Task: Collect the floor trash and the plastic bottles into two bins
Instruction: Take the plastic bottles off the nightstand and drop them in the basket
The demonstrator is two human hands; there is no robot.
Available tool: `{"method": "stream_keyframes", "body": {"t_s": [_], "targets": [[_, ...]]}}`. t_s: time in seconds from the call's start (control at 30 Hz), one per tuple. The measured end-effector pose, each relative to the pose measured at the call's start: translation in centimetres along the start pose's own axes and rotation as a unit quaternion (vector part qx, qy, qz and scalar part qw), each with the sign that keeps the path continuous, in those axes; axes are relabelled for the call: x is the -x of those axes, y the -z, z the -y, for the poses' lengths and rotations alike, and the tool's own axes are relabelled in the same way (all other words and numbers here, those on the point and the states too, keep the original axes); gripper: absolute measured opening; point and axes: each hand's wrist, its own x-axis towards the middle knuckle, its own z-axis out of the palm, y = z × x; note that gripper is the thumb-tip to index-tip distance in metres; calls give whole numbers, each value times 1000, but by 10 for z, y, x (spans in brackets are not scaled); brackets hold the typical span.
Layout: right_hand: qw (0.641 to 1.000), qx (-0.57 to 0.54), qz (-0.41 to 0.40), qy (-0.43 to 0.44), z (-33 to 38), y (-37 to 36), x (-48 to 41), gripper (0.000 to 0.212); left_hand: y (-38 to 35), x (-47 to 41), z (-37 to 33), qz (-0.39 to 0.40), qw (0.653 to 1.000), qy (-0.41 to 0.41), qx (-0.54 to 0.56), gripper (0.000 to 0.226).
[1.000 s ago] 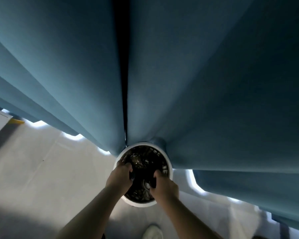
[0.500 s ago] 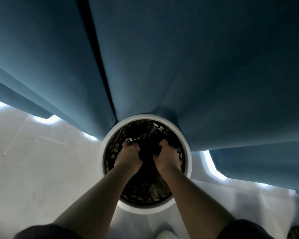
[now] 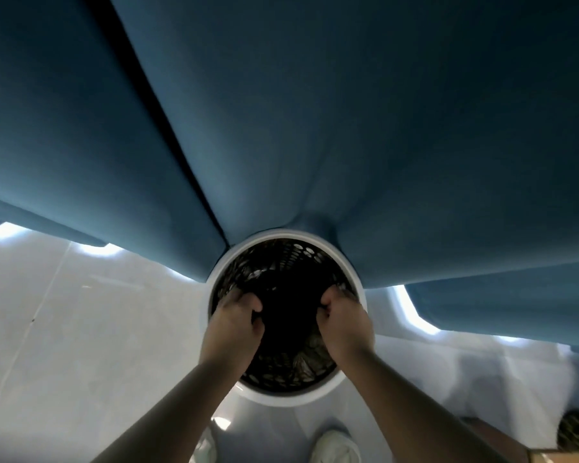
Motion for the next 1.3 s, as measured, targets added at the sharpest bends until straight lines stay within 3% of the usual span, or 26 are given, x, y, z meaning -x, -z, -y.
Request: {"method": "stream_keyframes", "body": {"t_s": [0.07, 0.13, 0.27, 0.33, 0.63, 0.8, 0.9, 1.03, 1.3], "targets": [[999, 9, -23, -26, -11, 14, 19, 13, 9, 20, 5, -52, 998, 16, -26, 18], [997, 0, -31, -69, -25, 22, 33, 19, 14, 34, 10, -75, 993, 85, -27, 30], [980, -86, 52, -170, -48, 20, 32, 54, 13, 34, 15, -45, 968, 235, 67, 49], [971, -115, 87, -191, -52, 11, 26, 50, 9, 26, 25, -15, 967, 248, 59, 42], [939, -189, 125, -259, -75, 12, 65, 15, 10, 57, 29, 66, 965, 250, 45, 20], [905, -209, 179, -325, -124, 34, 116, 14, -6, 93, -7, 132, 969, 209, -11, 21], [891, -230, 159, -357, -147, 55, 134, 6, -29, 96, -39, 160, 969, 187, -6, 20], [888, -236, 113, -378, -195, 68, 131, 18, -69, 81, -76, 185, 974, 129, -14, 34], [866, -274, 15, -418, -257, 48, 102, 12, -132, 37, -103, 202, 976, 67, 53, 47]]}}
